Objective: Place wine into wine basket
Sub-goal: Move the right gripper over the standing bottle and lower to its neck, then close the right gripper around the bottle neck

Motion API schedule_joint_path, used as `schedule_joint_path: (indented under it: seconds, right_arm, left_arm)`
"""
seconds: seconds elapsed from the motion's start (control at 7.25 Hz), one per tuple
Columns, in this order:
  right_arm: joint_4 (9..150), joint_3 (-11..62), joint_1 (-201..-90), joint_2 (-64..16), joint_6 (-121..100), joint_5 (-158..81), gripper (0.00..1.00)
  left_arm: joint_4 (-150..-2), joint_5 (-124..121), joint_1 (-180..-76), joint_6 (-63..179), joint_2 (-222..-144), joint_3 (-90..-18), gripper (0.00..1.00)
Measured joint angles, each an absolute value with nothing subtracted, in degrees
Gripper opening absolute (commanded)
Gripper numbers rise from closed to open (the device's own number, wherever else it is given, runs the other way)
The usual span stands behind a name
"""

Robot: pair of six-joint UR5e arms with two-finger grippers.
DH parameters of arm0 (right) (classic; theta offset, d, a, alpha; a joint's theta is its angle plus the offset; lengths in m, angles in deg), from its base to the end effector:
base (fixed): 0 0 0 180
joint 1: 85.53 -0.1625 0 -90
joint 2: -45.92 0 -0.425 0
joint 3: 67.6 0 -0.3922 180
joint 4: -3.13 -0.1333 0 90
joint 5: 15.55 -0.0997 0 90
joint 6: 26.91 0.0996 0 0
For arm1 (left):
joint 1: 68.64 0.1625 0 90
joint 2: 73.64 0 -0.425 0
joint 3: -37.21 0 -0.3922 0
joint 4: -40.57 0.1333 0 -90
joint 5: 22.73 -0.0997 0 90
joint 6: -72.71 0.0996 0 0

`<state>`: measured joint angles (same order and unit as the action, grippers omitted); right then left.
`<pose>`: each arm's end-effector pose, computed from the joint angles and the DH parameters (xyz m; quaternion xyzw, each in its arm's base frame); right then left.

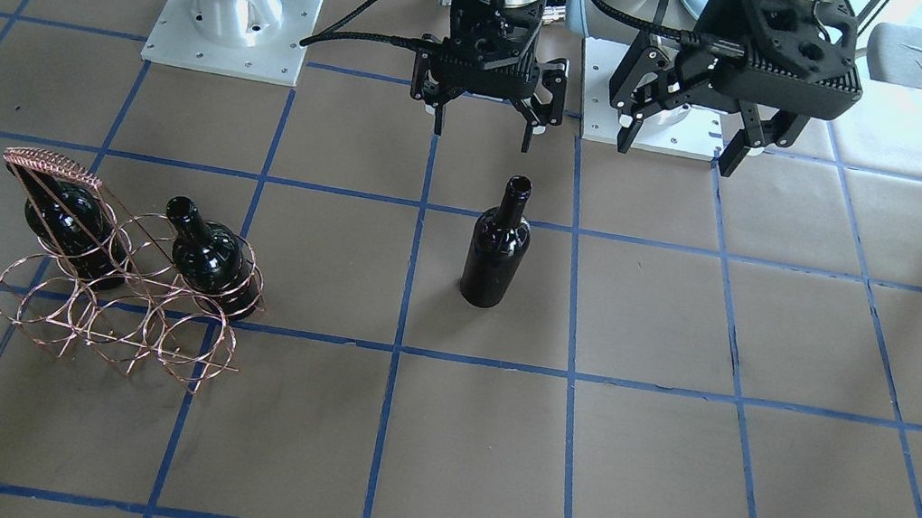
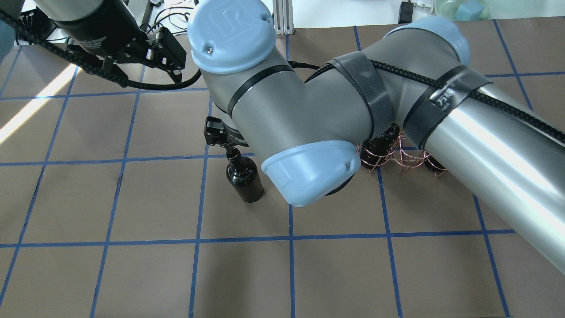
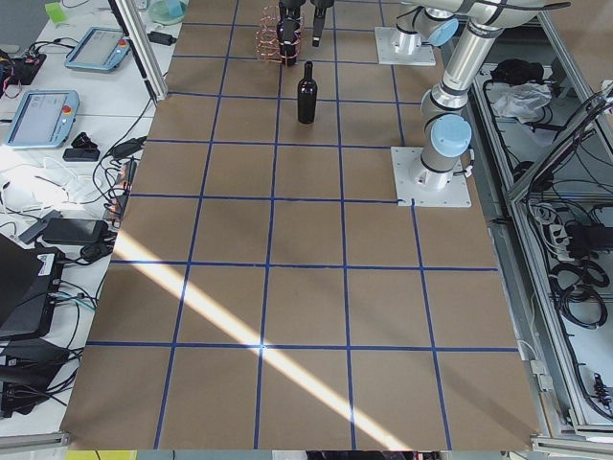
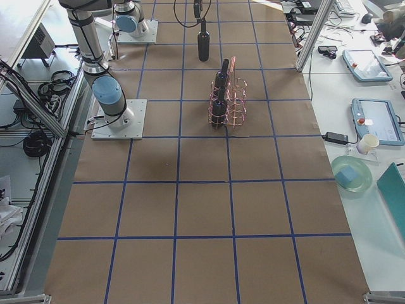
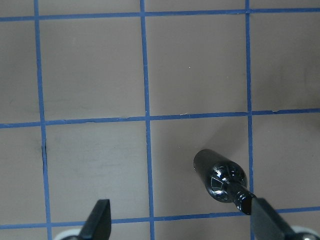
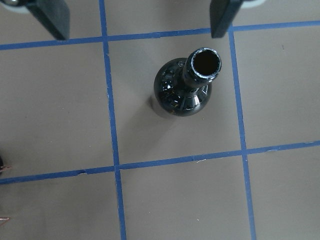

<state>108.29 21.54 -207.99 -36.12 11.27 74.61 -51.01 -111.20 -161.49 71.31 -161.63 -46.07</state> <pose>0.4132 -0.4017 0.4503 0.0499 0.9963 -0.0581 0.0395 -0.1599 -0.4767 0.5604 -0.0135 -0.9979 0.0618 0.0156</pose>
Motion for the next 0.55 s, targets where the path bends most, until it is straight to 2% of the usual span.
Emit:
schedule_joint_path:
  seconds: [0.55]
  right_arm:
    - [109.1, 21.9, -208.0, -34.2, 11.0, 74.4, 0.99]
  left_arm:
    - [-51.2, -111.4, -161.1, 71.3, -161.1, -46.0, 1.00]
